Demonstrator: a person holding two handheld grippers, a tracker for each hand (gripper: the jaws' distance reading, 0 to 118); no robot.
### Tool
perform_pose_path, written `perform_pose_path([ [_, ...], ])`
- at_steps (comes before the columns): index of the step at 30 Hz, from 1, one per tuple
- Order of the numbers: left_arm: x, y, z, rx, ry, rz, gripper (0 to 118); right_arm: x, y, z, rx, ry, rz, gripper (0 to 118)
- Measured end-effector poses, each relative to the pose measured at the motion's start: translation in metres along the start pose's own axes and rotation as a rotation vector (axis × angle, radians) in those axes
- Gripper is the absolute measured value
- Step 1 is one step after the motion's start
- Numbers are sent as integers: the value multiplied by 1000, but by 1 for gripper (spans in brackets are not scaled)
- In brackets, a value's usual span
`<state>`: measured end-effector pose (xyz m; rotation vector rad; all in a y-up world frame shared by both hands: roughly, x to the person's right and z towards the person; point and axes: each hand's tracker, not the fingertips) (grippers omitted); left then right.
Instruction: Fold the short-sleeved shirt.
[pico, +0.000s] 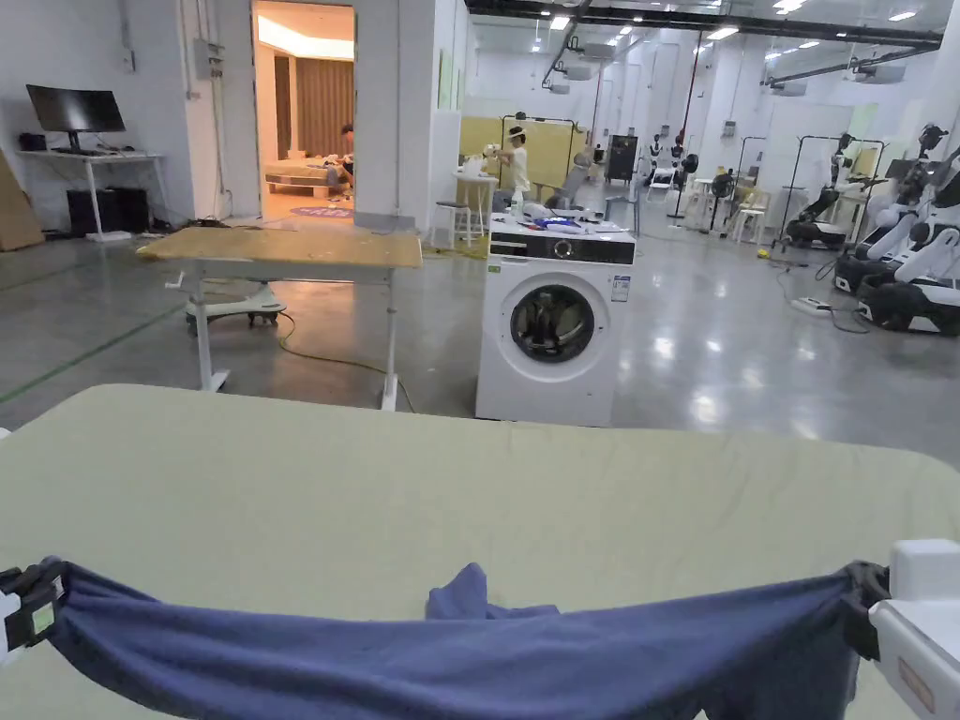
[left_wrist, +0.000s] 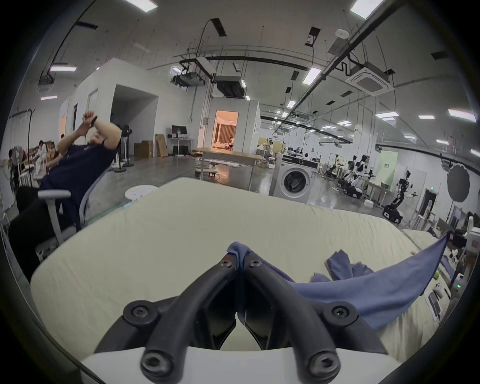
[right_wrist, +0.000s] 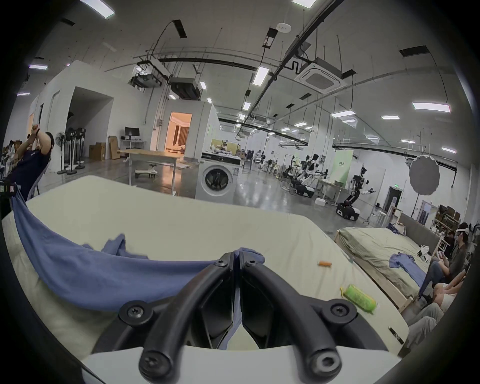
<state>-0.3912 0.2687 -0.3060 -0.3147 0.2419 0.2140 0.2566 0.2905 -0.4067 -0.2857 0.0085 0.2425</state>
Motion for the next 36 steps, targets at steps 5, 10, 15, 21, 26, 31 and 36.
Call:
perform_pose_path([
  [5, -18, -38, 46, -29, -21, 4, 0, 3, -45, 43, -50, -10, -4, 1],
  [10, -32, -81, 77, -111, -11, 45, 0, 2, -94, 69, -158, -9, -13, 1],
  [15, -32, -118, 89, -212, 19, 3, 0, -4, -139, 73, -259, -3, -26, 1],
  [21, -33, -140, 76, -294, 57, 4, 0, -14, -173, 67, -364, -6, -22, 2],
  [26, -28, -136, 64, -313, 103, -47, 12, -18, -173, 69, -366, -22, -33, 7],
  [31, -11, -126, 59, -244, 163, -194, 71, -33, -146, 77, -286, -36, -28, 63],
  [36, 19, -103, 53, -129, 116, -202, 71, -63, -112, 80, -129, 18, -76, 63],
])
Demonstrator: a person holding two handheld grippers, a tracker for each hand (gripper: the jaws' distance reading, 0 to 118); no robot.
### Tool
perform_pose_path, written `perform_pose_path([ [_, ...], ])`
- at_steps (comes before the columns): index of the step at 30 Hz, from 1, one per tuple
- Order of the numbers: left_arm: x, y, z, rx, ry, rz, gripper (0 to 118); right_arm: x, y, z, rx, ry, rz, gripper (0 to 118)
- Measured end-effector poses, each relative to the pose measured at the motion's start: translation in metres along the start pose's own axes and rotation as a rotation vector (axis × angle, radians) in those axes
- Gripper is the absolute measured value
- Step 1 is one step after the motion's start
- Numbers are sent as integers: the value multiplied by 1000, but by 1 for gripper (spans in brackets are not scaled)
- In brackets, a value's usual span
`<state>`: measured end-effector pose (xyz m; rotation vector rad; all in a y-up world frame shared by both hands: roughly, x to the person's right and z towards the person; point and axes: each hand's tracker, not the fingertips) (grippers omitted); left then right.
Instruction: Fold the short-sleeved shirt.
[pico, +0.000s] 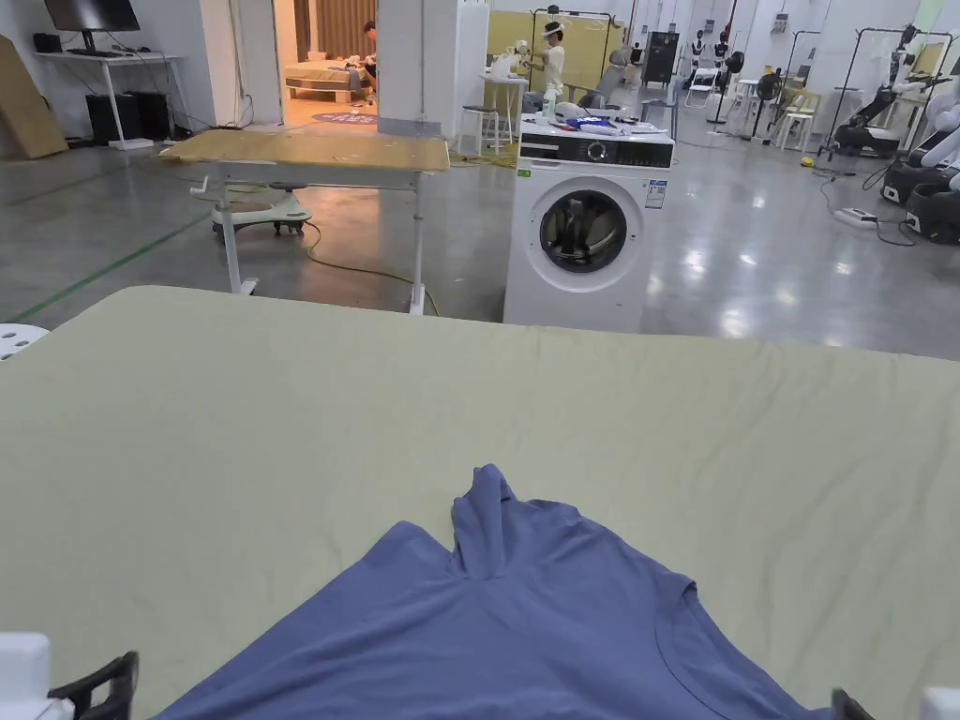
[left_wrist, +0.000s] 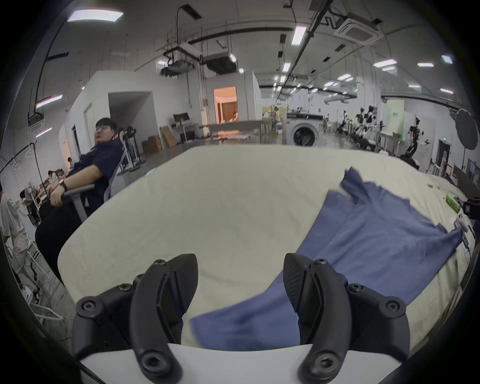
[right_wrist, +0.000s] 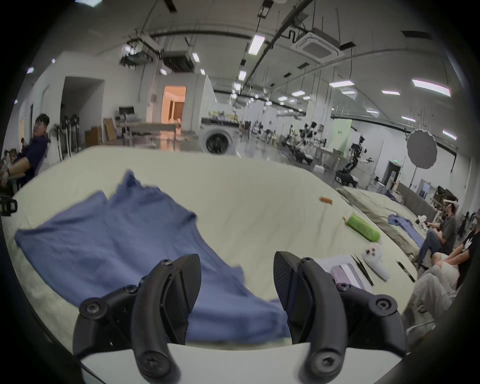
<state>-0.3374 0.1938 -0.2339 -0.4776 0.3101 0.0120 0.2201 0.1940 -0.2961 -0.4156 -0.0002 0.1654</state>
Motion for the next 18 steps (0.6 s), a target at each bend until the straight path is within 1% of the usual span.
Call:
perform_pose_path([
  [2, 16, 16, 2, 60, -33, 10, 70, -18, 14, 1, 70, 30, -29, 63],
  [4, 33, 24, -1, 127, -48, 6, 64, -39, 29, 2, 142, 52, -55, 63],
  [5, 41, 30, 1, 155, -58, -2, 56, -48, 35, 3, 170, 61, -65, 63],
  [6, 50, 37, 2, 189, -65, -7, 45, -58, 43, 3, 203, 65, -76, 61],
  [7, 63, 39, 7, 227, -73, -15, 41, -66, 49, 4, 242, 68, -86, 59],
  [8, 71, 43, 9, 250, -78, -19, 41, -73, 55, 6, 270, 75, -91, 59],
  [9, 78, 47, 11, 272, -82, -23, 28, -81, 61, 7, 295, 77, -90, 51],
  [10, 84, 51, 12, 295, -88, -25, 17, -87, 65, 5, 314, 80, -95, 38],
  [11, 89, 50, 13, 313, -88, -27, 7, -91, 69, 5, 332, 83, -102, 20],
  [12, 94, 50, 14, 328, -82, -35, 0, -95, 71, 6, 341, 87, -106, 4],
  [15, 100, 52, 18, 353, -97, -41, 0, -104, 77, 8, 361, 104, -112, 0],
  [18, 99, 51, 21, 378, -88, -31, 0, -111, 79, 7, 372, 100, -100, 0],
])
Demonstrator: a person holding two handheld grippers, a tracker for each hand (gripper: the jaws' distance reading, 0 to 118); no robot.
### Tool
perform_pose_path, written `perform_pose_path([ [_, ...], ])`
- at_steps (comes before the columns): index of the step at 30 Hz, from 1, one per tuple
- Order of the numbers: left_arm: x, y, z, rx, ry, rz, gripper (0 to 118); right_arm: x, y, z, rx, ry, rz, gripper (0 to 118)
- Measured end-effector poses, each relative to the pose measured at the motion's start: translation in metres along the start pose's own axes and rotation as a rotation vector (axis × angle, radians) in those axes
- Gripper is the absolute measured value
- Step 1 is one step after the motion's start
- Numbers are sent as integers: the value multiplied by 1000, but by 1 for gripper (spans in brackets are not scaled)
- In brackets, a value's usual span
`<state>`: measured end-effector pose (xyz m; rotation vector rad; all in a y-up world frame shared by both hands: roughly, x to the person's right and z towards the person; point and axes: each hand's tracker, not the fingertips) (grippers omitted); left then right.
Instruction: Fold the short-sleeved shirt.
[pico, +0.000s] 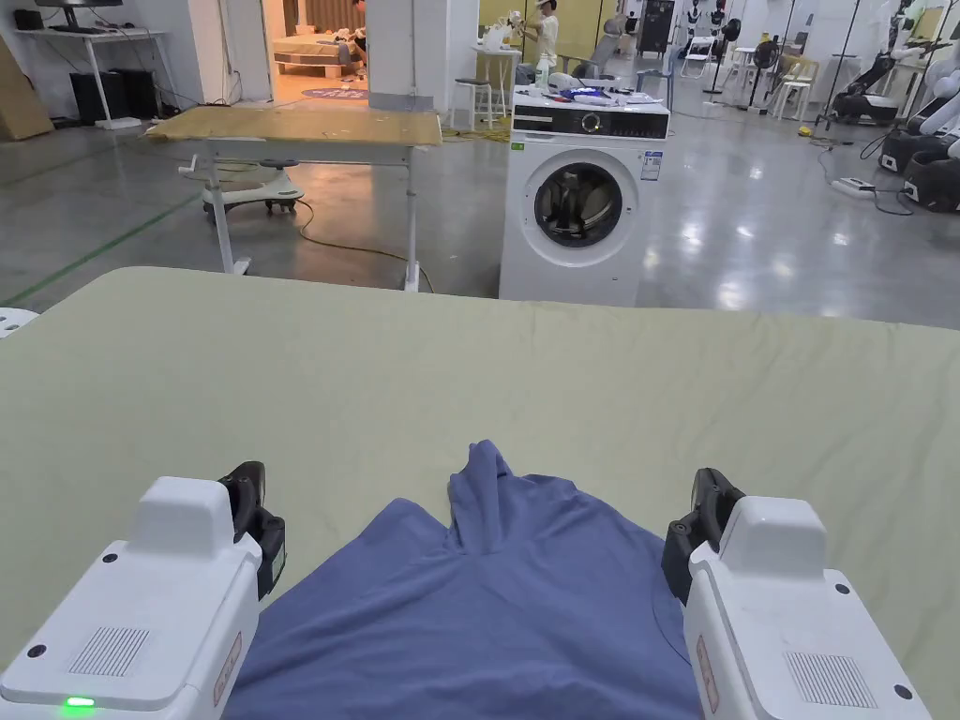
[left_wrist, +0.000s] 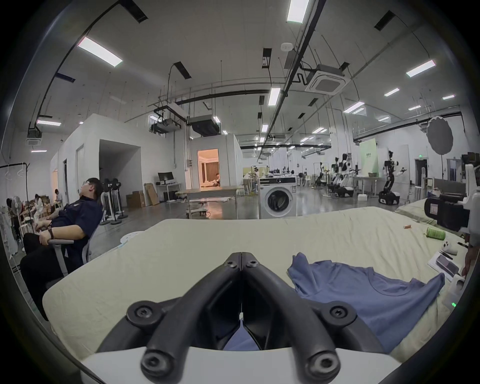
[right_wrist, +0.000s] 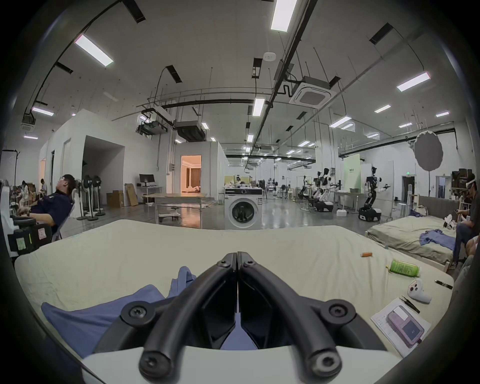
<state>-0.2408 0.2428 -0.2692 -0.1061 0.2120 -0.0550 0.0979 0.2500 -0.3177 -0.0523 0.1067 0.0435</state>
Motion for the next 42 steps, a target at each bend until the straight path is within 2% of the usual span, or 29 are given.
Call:
perform_pose_path([
  [4, -15, -2, 5, -50, 15, 16, 0, -2, -3, -3, -17, 7, -16, 0],
  [9, -64, -14, 12, -265, 59, 121, 0, -4, -14, -8, -49, 16, 0, 0],
  [14, -127, -49, 17, -488, 107, 154, 0, -7, -29, -17, -119, 39, 10, 0],
  [18, -162, -77, 14, -638, 94, 307, 0, -11, -40, -25, -168, 60, 15, 0],
  [20, -171, -90, 10, -663, 115, 329, 0, -15, -45, -28, -180, 63, 25, 0],
  [22, -166, -93, 4, -708, 150, 320, 16, -17, -48, -31, -198, 74, 33, 0],
  [24, -168, -105, -4, -768, 142, 352, 45, -20, -50, -34, -211, 77, 45, 0],
  [25, -165, -106, -8, -790, 146, 371, 50, -21, -52, -35, -217, 79, 50, 0],
  [27, -162, -116, -16, -811, 156, 380, 51, -23, -54, -39, -227, 81, 58, 0],
  [30, -155, -123, -23, -820, 201, 378, 50, -25, -60, -43, -247, 82, 74, 0],
  [33, -141, -117, -23, -827, 230, 253, 46, -27, -64, -48, -265, 80, 87, 0],
  [34, -136, -115, -24, -826, 240, 257, 43, -27, -66, -50, -272, 80, 88, 0],
  [35, -131, -113, -24, -823, 244, 257, 39, -27, -67, -52, -279, 80, 89, 0],
  [37, -131, -117, -27, -826, 224, 195, 25, -27, -68, -60, -297, 86, 92, 0],
  [39, -127, -115, -27, -821, 188, 197, 2, -25, -68, -72, -310, 87, 92, 0],
  [40, -126, -116, -27, -822, 149, 229, 2, -23, -67, -82, -322, 92, 92, 0],
  [42, -130, -118, -28, -827, 159, 189, 0, -17, -64, -104, -342, 107, 87, 0],
])
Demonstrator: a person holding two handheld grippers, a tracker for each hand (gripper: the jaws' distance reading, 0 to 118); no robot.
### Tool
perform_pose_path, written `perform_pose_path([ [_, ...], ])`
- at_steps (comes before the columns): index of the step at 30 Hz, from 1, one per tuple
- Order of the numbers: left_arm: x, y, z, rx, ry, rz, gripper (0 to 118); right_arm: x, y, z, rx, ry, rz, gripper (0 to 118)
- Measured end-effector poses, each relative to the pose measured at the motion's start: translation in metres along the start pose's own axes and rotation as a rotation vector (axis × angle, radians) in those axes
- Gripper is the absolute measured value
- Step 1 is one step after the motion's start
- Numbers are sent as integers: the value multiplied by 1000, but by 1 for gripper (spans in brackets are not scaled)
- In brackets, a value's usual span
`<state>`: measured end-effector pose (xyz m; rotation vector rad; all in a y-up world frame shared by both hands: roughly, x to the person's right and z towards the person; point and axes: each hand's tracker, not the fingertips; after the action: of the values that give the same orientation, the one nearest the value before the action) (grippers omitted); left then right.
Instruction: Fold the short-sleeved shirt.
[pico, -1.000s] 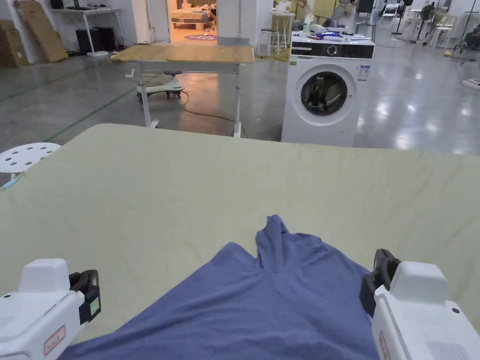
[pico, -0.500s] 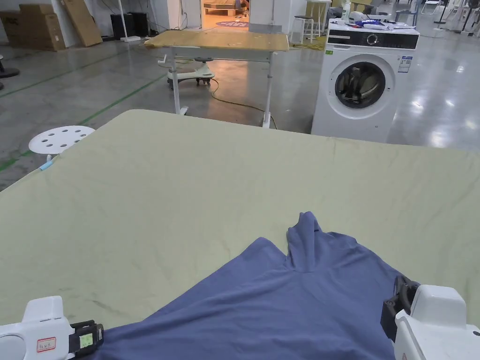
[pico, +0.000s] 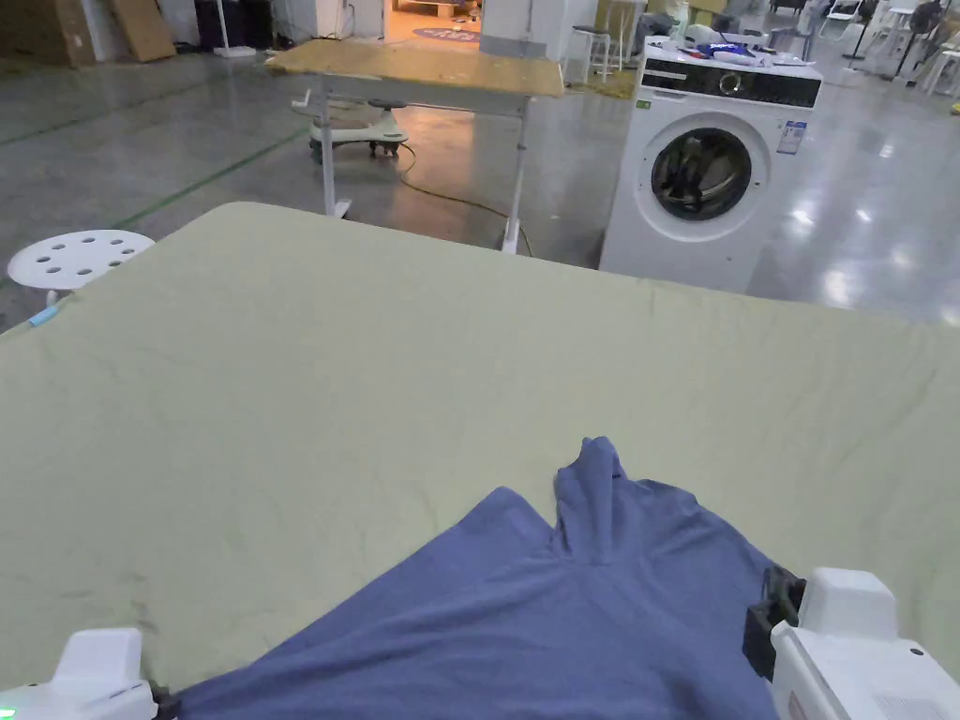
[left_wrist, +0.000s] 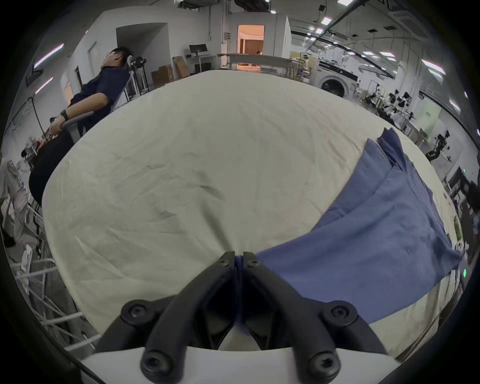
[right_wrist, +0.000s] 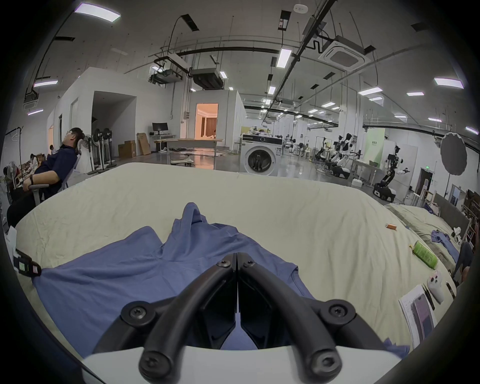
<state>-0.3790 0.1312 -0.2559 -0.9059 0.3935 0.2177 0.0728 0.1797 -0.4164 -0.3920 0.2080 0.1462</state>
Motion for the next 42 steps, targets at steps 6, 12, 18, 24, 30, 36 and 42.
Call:
perform_pose_path([
  [6, -13, 2, 17, 26, -50, 33, 0, 36, 45, -106, -219, 92, 37, 59],
  [12, -13, 5, 30, 51, -69, 39, 0, 43, 53, -209, -408, 157, 209, 70],
  [18, -11, 5, 30, 41, -64, 36, 0, 34, 30, -265, -572, 231, 203, 73],
  [24, -10, 1, 23, 19, -53, 31, 0, 32, 32, -270, -579, 244, 209, 63],
  [30, -10, 0, 18, 20, -37, 18, 0, 24, 33, -264, -561, 280, 226, 3],
  [36, -6, 4, 26, 62, -25, 3, 0, 22, 37, -233, -462, 250, 235, 3],
  [42, -18, 13, 31, 156, -45, 2, 0, 47, 60, -167, -295, 202, 137, 3],
])
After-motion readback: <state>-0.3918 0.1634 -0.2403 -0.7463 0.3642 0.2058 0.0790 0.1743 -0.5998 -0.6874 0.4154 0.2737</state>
